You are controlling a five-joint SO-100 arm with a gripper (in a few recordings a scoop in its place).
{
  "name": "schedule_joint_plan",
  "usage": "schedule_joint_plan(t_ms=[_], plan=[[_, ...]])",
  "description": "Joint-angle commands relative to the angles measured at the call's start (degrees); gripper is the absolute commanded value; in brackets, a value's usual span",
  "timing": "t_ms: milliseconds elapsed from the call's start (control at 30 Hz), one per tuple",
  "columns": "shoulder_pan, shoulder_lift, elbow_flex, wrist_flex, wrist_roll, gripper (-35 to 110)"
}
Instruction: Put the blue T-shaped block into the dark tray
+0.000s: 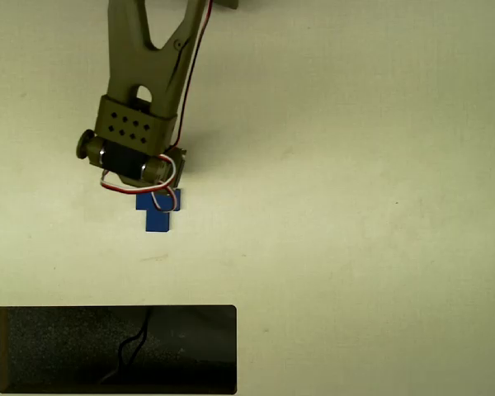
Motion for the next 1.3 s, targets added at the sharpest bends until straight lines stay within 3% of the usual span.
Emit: schedule_joint_plan(t_ms=[0,567,1033,1267], plan=[[0.2,-3.0,-5.4,0.1,0.0,0],[-3.6,-20.7,-37.2,-4.3,8.3,0],[-4.0,-34.8,-56.9,-7.3,9.1,0],[-3.8,-42.1,-64.2,-14.5,8.9,0]])
